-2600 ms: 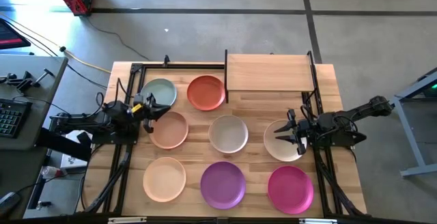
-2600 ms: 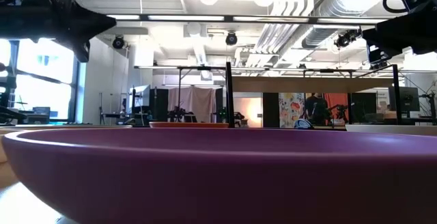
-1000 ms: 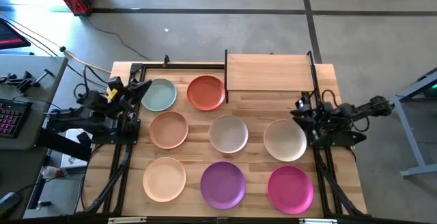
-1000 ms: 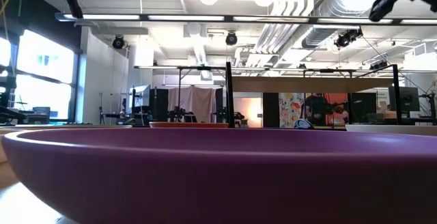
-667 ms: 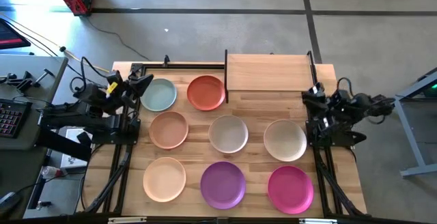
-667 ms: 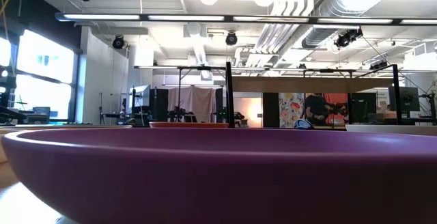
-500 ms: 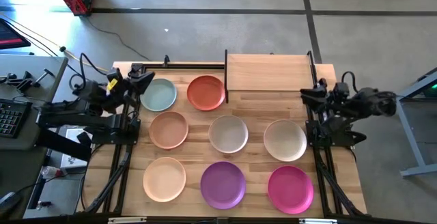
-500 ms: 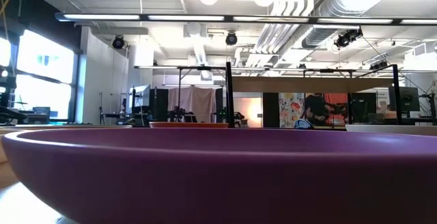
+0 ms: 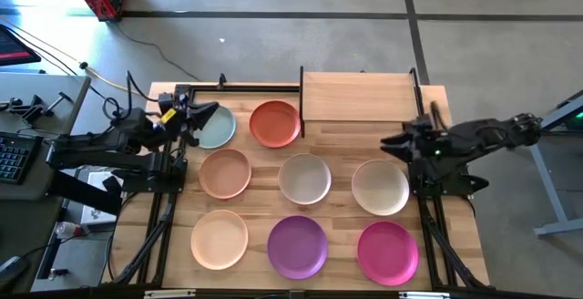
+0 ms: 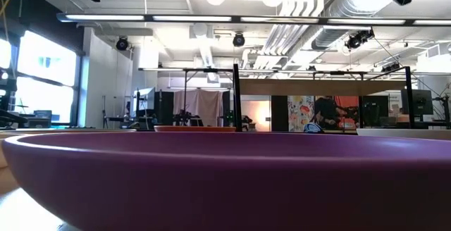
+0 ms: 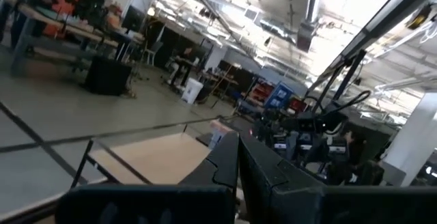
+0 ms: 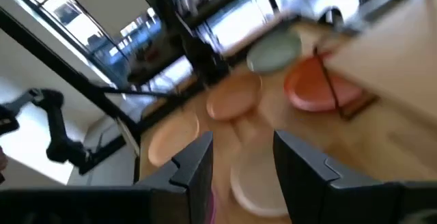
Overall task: Place and stack plates onto a shelf
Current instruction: Put the white plate on the shelf
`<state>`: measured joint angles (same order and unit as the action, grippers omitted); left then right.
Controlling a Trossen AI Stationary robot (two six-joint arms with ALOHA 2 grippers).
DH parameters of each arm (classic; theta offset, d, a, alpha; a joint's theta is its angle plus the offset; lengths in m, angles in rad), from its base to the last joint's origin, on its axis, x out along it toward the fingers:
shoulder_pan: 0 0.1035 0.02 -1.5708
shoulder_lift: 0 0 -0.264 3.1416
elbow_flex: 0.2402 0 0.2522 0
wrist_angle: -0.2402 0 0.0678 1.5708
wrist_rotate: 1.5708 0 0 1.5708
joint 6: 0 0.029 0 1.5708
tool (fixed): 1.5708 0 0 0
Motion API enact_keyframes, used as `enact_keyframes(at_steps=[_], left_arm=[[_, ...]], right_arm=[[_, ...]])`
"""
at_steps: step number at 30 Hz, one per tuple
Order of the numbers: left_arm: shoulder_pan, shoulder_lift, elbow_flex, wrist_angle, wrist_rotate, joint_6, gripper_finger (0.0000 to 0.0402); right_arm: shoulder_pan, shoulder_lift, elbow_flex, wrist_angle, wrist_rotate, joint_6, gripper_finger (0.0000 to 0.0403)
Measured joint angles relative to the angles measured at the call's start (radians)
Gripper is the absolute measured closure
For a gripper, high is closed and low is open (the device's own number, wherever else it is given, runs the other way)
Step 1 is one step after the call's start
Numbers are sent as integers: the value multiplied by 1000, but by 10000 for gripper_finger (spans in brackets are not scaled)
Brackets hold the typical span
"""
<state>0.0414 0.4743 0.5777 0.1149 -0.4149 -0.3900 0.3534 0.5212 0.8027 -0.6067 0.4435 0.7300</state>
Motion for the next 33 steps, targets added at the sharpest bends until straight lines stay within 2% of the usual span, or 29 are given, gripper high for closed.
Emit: enact_keyframes(at_steps=[7, 14, 21, 33], left_arm=[[0, 38, 0, -7, -26, 0, 398], [0, 75, 0, -7, -27, 0, 398], [0, 108, 0, -6, -27, 4, 398], [0, 130, -1, -5, -26, 70, 398]], right_arm=[[0, 175, 0, -111, -111, 215, 267], [0, 347, 0, -124, -219, 290, 267], [0, 495, 0, -123, -244, 390, 267], [0, 702, 0, -123, -289, 434, 267]])
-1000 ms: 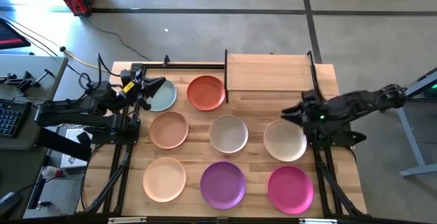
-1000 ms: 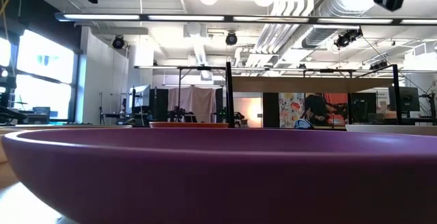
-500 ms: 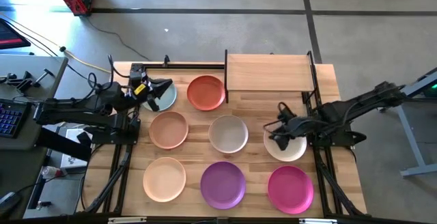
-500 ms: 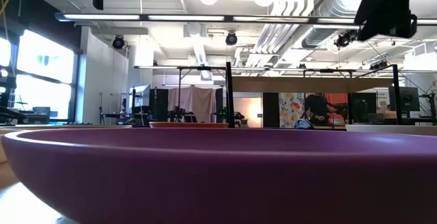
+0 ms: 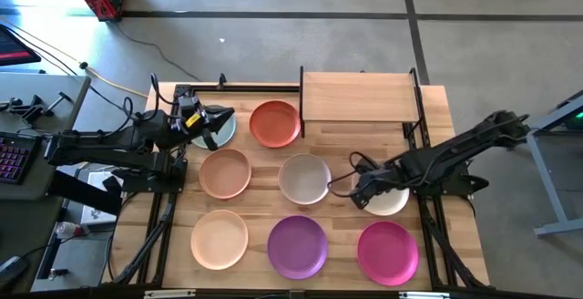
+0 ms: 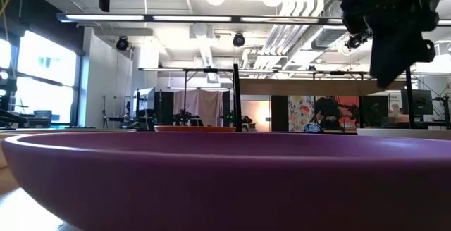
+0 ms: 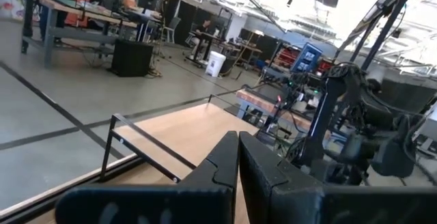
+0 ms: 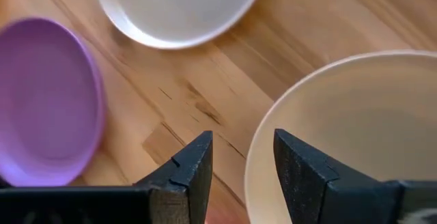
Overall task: Place and stack plates onto a shelf
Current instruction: Put the white plate on the shelf
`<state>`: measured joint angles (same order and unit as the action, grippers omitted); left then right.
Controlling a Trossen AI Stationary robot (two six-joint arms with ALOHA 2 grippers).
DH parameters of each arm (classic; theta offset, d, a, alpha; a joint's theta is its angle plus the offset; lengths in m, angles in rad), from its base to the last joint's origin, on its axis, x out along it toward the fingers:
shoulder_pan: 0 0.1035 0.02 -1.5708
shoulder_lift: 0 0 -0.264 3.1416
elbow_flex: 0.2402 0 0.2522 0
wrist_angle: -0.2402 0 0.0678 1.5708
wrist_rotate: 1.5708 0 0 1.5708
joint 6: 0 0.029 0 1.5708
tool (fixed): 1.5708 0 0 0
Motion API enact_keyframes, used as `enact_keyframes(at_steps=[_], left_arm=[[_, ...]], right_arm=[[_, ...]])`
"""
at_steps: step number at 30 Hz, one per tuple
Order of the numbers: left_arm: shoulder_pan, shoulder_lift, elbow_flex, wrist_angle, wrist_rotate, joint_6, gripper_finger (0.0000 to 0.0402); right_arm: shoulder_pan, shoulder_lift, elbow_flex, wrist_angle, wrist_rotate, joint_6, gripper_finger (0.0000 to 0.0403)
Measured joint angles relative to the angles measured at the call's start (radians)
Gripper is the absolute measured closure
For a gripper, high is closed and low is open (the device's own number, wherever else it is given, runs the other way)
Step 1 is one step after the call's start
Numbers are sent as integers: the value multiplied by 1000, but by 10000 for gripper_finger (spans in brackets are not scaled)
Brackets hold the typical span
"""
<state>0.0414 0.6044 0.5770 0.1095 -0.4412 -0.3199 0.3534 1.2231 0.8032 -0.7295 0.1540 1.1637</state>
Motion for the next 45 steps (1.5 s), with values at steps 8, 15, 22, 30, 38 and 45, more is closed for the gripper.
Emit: enact_keyframes(at_steps=[8, 15, 22, 30, 38, 45], left_arm=[[0, 2, 0, 0, 0, 0, 398], [0, 2, 0, -1, 1, 0, 398], [0, 2, 0, -2, 1, 0, 398], [0, 2, 0, -11, 1, 0, 398], [0, 2, 0, -11, 1, 0, 398], [0, 2, 0, -11, 0, 0, 398]], right_arm=[[1, 111, 0, 1, -16, 34, 267], [1, 194, 0, 10, -54, 35, 267], [1, 260, 0, 32, -87, 35, 273], [1, 315, 1, 38, -103, 34, 286], [1, 333, 2, 38, -106, 34, 304], [1, 331, 4, 36, -133, 25, 371]])
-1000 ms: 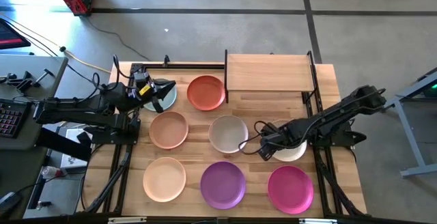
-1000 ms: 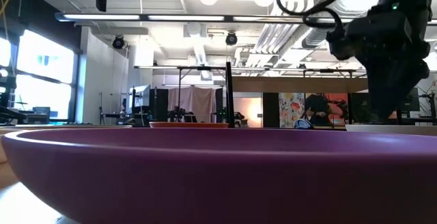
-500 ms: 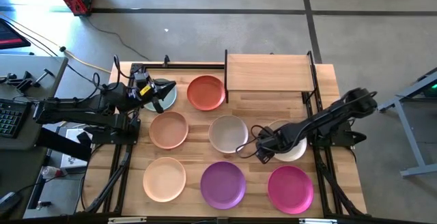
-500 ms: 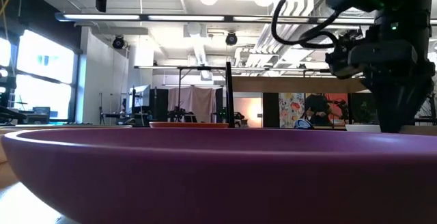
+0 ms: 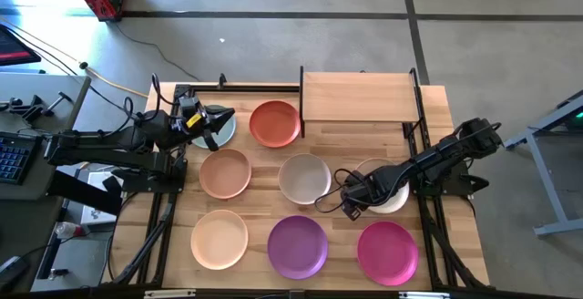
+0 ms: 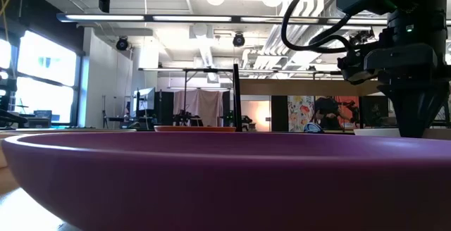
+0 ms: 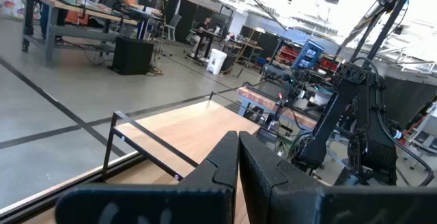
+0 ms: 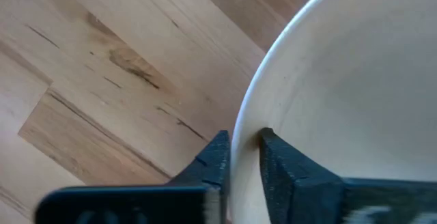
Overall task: Place and stack plates onto a shelf
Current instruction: Put the white plate on the shelf
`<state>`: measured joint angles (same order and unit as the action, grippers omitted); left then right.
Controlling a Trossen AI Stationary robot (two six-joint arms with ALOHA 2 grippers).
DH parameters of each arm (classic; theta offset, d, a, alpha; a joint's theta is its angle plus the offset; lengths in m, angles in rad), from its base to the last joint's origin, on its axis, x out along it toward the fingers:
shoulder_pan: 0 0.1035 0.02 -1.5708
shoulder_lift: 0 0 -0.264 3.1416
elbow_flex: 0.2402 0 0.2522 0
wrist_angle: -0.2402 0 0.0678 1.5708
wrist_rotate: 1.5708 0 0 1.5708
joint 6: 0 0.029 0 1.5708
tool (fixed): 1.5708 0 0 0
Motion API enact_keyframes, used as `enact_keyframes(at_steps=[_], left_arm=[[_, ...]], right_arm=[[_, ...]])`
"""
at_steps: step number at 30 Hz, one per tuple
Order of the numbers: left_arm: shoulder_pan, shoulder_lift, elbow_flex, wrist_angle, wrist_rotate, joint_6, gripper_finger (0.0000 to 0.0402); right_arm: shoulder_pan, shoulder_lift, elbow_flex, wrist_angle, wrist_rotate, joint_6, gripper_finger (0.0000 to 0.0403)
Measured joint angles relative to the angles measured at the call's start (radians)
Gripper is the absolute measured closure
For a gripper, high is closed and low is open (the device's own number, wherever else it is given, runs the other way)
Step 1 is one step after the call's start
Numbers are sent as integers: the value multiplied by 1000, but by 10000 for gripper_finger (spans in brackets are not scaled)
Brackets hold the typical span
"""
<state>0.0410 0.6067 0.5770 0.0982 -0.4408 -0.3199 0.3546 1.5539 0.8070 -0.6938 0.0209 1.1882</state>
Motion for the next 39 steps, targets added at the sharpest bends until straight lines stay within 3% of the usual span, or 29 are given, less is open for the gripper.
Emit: enact_keyframes(at_steps=[4, 22, 39], left_arm=[[0, 2, 0, 0, 0, 0, 398], [0, 2, 0, 3, 0, -1, 398], [0, 2, 0, 3, -1, -1, 398]], right_arm=[[0, -8, 1, -6, -12, -13, 396], [0, -185, -4, 15, -26, -91, 403], [0, -362, -4, 254, -13, -215, 401]])
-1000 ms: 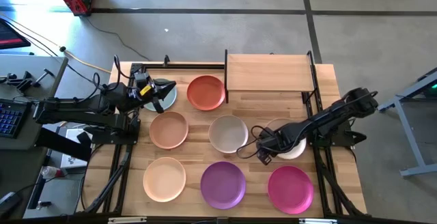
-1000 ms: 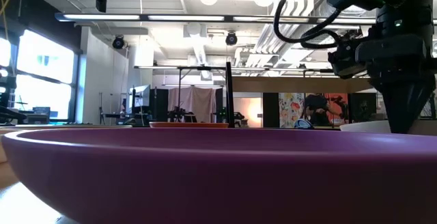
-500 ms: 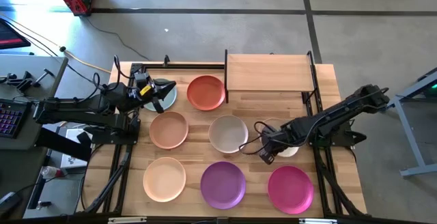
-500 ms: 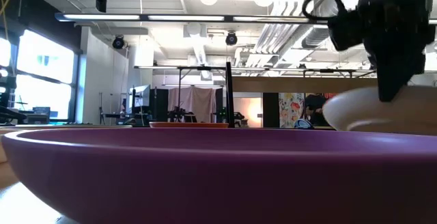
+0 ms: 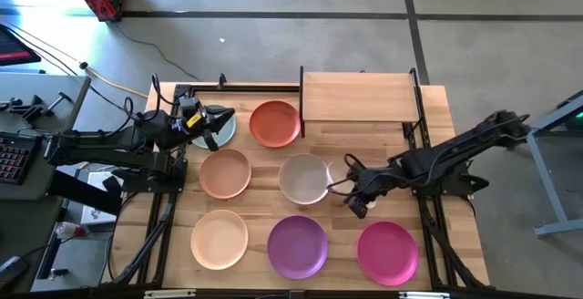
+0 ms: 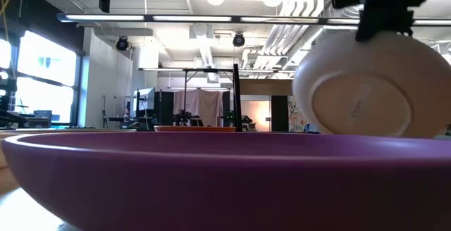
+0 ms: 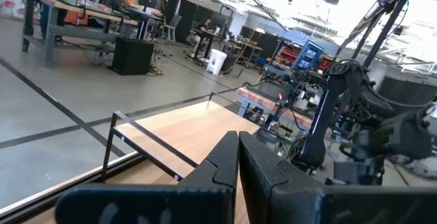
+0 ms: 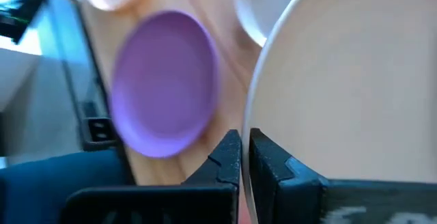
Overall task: Place and stack plates onto a shelf
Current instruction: Put the white plate on the shelf
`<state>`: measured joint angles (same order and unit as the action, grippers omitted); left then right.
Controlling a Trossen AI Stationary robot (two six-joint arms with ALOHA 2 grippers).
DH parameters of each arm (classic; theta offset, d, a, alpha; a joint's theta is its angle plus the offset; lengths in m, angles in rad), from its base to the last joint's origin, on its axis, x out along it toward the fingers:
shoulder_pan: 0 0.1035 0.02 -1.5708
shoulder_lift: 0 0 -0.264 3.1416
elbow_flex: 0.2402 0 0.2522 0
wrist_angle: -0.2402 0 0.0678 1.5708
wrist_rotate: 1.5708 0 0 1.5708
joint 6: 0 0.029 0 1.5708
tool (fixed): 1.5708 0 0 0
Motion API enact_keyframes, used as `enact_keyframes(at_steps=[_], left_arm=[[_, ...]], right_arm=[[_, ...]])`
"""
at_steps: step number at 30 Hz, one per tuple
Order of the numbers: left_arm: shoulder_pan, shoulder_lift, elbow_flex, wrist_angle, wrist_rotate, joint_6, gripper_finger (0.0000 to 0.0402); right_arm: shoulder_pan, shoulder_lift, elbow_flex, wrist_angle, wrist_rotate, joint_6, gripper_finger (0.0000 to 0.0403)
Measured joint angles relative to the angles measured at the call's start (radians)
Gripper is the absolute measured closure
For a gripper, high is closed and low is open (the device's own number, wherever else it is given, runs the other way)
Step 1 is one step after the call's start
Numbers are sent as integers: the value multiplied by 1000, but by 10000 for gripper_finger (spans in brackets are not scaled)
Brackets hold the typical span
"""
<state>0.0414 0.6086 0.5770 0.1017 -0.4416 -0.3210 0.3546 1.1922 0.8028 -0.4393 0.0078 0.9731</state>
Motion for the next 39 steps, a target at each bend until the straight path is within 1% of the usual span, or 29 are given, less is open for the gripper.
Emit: enact_keyframes(at_steps=[12, 18, 22, 26, 30, 39], left_arm=[[0, 0, 0, -1, 0, 0, 398], [0, 0, 0, -6, 0, 0, 398], [0, 0, 0, -8, 0, 0, 398], [0, 0, 0, -9, 0, 0, 398], [0, 0, 0, -9, 0, 0, 398], [0, 0, 0, -9, 0, 0, 398]], right_arm=[[-3, -126, 0, 151, 3, -137, 402], [-3, -190, 0, 205, 19, -192, 402], [-3, -240, 0, 235, 53, -256, 403], [-18, -297, 0, 242, 97, -339, 403], [-47, -352, 0, 242, 154, -462, 403], [-150, -443, 0, 231, 172, -701, 403]])
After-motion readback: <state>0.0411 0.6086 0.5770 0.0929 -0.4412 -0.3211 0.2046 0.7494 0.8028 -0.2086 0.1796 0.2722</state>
